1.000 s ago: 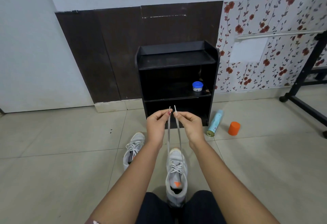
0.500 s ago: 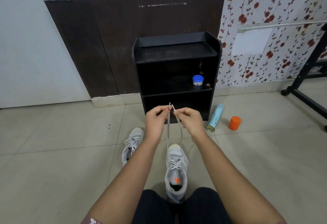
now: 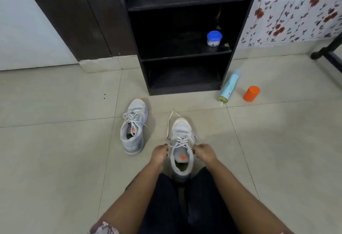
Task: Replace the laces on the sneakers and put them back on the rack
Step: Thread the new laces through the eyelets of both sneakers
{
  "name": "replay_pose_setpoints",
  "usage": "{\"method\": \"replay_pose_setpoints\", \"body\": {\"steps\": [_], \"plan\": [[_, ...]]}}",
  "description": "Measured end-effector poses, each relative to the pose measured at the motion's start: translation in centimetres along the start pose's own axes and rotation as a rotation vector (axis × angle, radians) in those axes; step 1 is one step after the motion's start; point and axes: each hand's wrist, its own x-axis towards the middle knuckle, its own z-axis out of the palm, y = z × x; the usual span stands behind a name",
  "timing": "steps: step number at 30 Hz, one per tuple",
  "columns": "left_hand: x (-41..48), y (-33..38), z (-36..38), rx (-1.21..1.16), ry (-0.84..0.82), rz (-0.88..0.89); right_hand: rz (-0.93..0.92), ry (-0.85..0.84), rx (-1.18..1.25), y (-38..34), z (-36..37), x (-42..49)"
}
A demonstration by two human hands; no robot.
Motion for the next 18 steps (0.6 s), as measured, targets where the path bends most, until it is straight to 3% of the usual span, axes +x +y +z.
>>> {"method": "replay_pose_setpoints", "body": {"steps": [5, 11, 14, 18], "plan": [[0.6, -1.3, 1.7, -0.277, -0.047, 0.023, 0.034, 0.089, 0.109, 0.8, 1.5, 0.5], [0.2, -2.8, 1.9, -0.223, 0.012, 0.110, 0.080, 0.244, 0.273, 1.0, 1.8, 0.5], [-0.3, -2.3, 1.8, -0.197, 0.021, 0.215, -0.031, 0.269, 0.425, 1.1, 2.1, -0.1], [-0.9, -0.8, 1.4, -0.139, -0.044, 0.478, -0.297, 0.111, 0.518, -0.2, 1.7, -0.4]]}}
